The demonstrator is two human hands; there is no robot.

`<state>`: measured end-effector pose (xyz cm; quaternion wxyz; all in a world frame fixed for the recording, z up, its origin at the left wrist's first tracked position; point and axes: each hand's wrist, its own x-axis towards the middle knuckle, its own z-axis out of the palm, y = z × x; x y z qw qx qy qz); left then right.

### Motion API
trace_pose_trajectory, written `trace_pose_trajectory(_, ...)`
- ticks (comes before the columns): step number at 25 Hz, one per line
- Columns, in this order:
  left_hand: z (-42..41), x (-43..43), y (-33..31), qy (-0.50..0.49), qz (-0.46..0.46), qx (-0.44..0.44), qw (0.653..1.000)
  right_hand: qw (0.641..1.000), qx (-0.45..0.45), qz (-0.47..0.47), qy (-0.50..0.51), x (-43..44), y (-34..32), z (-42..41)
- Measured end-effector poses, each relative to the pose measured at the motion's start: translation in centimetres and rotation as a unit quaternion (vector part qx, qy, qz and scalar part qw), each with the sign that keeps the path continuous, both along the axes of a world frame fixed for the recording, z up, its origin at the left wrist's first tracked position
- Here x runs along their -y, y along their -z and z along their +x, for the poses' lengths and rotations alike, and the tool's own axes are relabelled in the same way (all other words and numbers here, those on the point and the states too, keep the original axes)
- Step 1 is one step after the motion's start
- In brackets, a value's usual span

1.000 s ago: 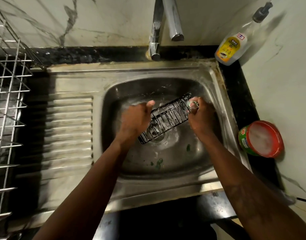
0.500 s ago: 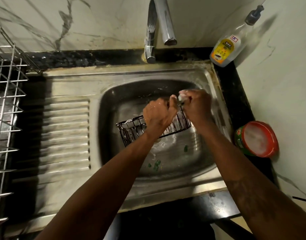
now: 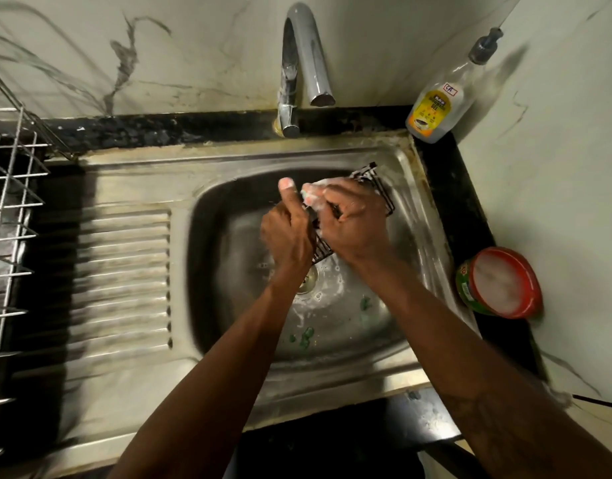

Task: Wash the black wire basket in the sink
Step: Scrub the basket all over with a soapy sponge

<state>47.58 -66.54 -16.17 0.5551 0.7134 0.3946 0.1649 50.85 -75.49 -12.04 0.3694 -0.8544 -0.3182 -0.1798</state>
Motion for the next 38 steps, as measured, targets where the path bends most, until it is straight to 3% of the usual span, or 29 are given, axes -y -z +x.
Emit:
trace_pose_trajectory(2,-0.4,-0.4,-0.4,-0.052,0.01,0.024,0.998,1.0,0.01,0.002,-0.007,-1.2,0.6,-1.4)
trace_pose_trajectory(6,-0.6,-0.6,-0.5,-0.065,-0.097,0.107,0.987,0.995,0.046,-0.079,-0.036,-2.1,0.8,-1.6)
trace_pose_trajectory(9,-0.5,-0.5,0.0,-0.017,-0.157,0.147,0.976,0.993,0.016,-0.094,0.075,0.2,0.1,2.9)
trace_pose_trajectory(12,-0.2,-1.0,-0.1,0.008,-0.155,0.161,0.975,0.983,-0.01,-0.07,0.166,2.4,-0.3,5.1)
trace_pose_trajectory(14,0.1,-1.6,-0.3,0.01,-0.107,0.138,0.985,0.987,-0.011,-0.078,0.138,1.3,0.3,2.8)
trace_pose_trajectory(17,0.0,-1.8,-0.9,0.009,-0.005,0.042,0.999,0.992,0.057,-0.115,-0.007,1.1,1.7,-0.8)
trace_pose_trajectory(21,-0.2,-1.2,-0.9,0.018,-0.047,0.108,0.993,0.986,0.043,-0.147,0.067,3.5,0.2,3.7)
trace_pose_trajectory(23,0.0,-1.0,-1.0,0.018,-0.033,0.111,0.993,0.98,0.07,-0.182,0.027,4.7,-0.2,3.8)
trace_pose_trajectory(28,-1.0,-0.9,-1.0,0.013,-0.002,0.061,0.998,0.975,0.017,-0.22,-0.027,2.5,0.1,-1.7)
trace_pose_trajectory(30,-1.2,-0.9,-1.6,0.014,-0.004,0.018,1.0,0.981,-0.021,-0.192,-0.029,0.8,0.2,-2.9)
trace_pose_trajectory(33,-0.8,-1.8,-2.0,0.041,0.009,0.002,0.999,0.995,-0.075,-0.057,0.019,0.6,0.0,-2.7)
trace_pose_trajectory(35,-0.6,-2.0,-1.4,0.054,-0.003,-0.005,0.999,0.996,-0.07,-0.057,-0.01,1.6,0.5,-3.3)
trace_pose_trajectory(38,-1.2,-1.5,-1.7,0.077,-0.013,0.0,0.997,0.99,-0.007,-0.133,-0.054,4.4,1.0,-4.1)
